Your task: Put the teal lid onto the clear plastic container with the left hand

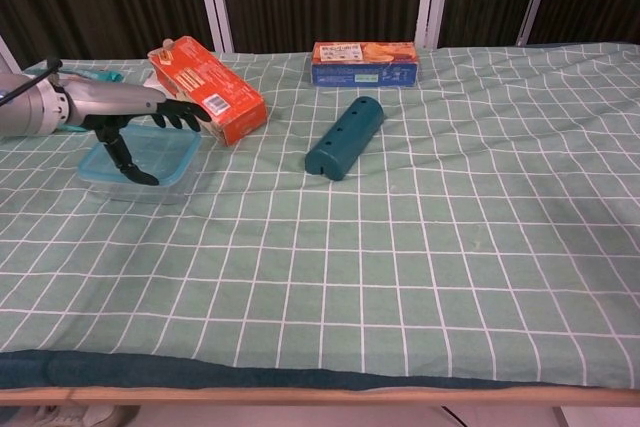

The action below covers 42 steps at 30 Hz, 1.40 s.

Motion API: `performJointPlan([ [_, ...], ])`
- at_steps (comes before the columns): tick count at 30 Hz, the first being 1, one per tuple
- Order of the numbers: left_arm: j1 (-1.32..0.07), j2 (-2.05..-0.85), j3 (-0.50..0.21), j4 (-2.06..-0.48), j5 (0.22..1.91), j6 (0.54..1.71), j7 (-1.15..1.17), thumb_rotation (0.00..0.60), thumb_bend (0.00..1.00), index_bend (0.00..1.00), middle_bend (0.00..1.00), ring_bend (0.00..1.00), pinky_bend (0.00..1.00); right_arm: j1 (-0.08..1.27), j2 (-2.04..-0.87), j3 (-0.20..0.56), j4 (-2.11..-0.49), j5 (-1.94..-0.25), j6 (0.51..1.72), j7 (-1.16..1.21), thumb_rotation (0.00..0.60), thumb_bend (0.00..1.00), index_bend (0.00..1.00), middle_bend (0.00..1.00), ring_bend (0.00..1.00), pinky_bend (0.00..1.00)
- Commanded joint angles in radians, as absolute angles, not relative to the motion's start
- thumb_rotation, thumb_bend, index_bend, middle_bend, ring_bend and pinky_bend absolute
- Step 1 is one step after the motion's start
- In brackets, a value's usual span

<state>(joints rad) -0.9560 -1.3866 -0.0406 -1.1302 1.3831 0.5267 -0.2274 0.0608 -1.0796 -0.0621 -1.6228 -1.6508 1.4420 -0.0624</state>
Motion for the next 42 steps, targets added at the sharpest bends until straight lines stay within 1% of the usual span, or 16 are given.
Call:
performJointPlan([
  [1, -0.953, -1.385, -0.043, -1.134, 1.382, 0.531, -0.234, 0.600, 0.29, 0.00, 0.44, 0.36, 0.24, 0.061, -1.079, -0.062, -1.623, -1.651, 1.442, -0.062, 0.600, 0.16, 0.00, 0.00, 0.00, 0.00],
  [4, -0.951, -1.382, -0.042, -1.135, 1.380, 0.528, -0.238, 0.600, 0.28, 0.00, 0.30, 0.15, 0.10, 0.061, -1.079, -0.062, -1.623, -1.651, 1.441, -0.062, 0.600, 0.16, 0.00, 0.00, 0.00, 0.00],
  [5, -0.951, -1.381, -0.042, -1.136, 1.378, 0.524, -0.239, 0.600, 0.27, 0.00, 0.24, 0.08, 0.06, 0.061, -1.079, -0.062, -1.623, -1.651, 1.441, -0.062, 0.600, 0.16, 0.00, 0.00, 0.00, 0.00],
  [6, -0.951, -1.380, -0.041, -1.135, 1.373, 0.518, -0.237, 0.600, 0.27, 0.00, 0.18, 0.04, 0.03, 0.061, -1.079, -0.063, -1.623, -1.652, 1.441, -0.062, 0.600, 0.16, 0.00, 0.00, 0.00, 0.00],
  [7, -0.951, -1.380, -0.042, -1.135, 1.369, 0.515, -0.234, 0.600, 0.26, 0.00, 0.13, 0.01, 0.01, 0.061, -1.079, -0.063, -1.623, -1.652, 1.442, -0.061, 0.600, 0.16, 0.00, 0.00, 0.00, 0.00],
  [9, -0.950, -1.380, -0.044, -1.135, 1.361, 0.516, -0.227, 0.600, 0.25, 0.00, 0.06, 0.00, 0.00, 0.060, -1.078, -0.063, -1.623, -1.653, 1.443, -0.061, 0.600, 0.16, 0.00, 0.00, 0.00, 0.00],
  [11, -0.948, -1.380, -0.047, -1.136, 1.355, 0.518, -0.220, 0.600, 0.24, 0.00, 0.01, 0.00, 0.00, 0.060, -1.078, -0.062, -1.623, -1.653, 1.444, -0.060, 0.600, 0.16, 0.00, 0.00, 0.00, 0.00],
  [16, -0.942, -1.381, -0.054, -1.140, 1.337, 0.530, -0.194, 0.600, 0.21, 0.00, 0.00, 0.00, 0.00, 0.060, -1.077, -0.063, -1.623, -1.653, 1.444, -0.059, 0.600, 0.16, 0.00, 0.00, 0.00, 0.00],
  [30, -0.926, -1.367, -0.077, -1.177, 1.322, 0.577, -0.173, 0.600, 0.21, 0.00, 0.00, 0.00, 0.00, 0.060, -1.075, -0.063, -1.623, -1.657, 1.446, -0.054, 0.600, 0.16, 0.00, 0.00, 0.00, 0.00],
  [32, -0.921, -1.359, -0.081, -1.190, 1.324, 0.593, -0.173, 0.600, 0.21, 0.00, 0.00, 0.00, 0.00, 0.060, -1.074, -0.064, -1.622, -1.658, 1.447, -0.052, 0.600, 0.16, 0.00, 0.00, 0.00, 0.00],
  [35, -0.896, -1.328, -0.087, -1.242, 1.344, 0.662, -0.169, 0.600, 0.22, 0.00, 0.00, 0.00, 0.00, 0.060, -1.071, -0.064, -1.622, -1.660, 1.448, -0.045, 0.600, 0.16, 0.00, 0.00, 0.00, 0.00],
  [37, -0.872, -1.307, -0.082, -1.275, 1.361, 0.715, -0.151, 0.600, 0.23, 0.00, 0.00, 0.02, 0.00, 0.060, -1.070, -0.065, -1.621, -1.660, 1.447, -0.041, 0.600, 0.16, 0.00, 0.00, 0.00, 0.00],
  [38, -0.855, -1.297, -0.075, -1.293, 1.370, 0.747, -0.133, 0.600, 0.23, 0.00, 0.01, 0.05, 0.00, 0.061, -1.069, -0.065, -1.621, -1.662, 1.446, -0.039, 0.600, 0.16, 0.00, 0.00, 0.00, 0.00],
  [40, -0.831, -1.285, -0.065, -1.313, 1.373, 0.782, -0.099, 0.600, 0.23, 0.00, 0.03, 0.11, 0.00, 0.062, -1.067, -0.067, -1.622, -1.666, 1.446, -0.036, 0.600, 0.16, 0.00, 0.00, 0.00, 0.00],
  [42, -0.806, -1.281, -0.054, -1.325, 1.366, 0.811, -0.053, 0.600, 0.23, 0.00, 0.05, 0.14, 0.00, 0.062, -1.066, -0.071, -1.622, -1.675, 1.449, -0.034, 0.600, 0.16, 0.00, 0.00, 0.00, 0.00],
])
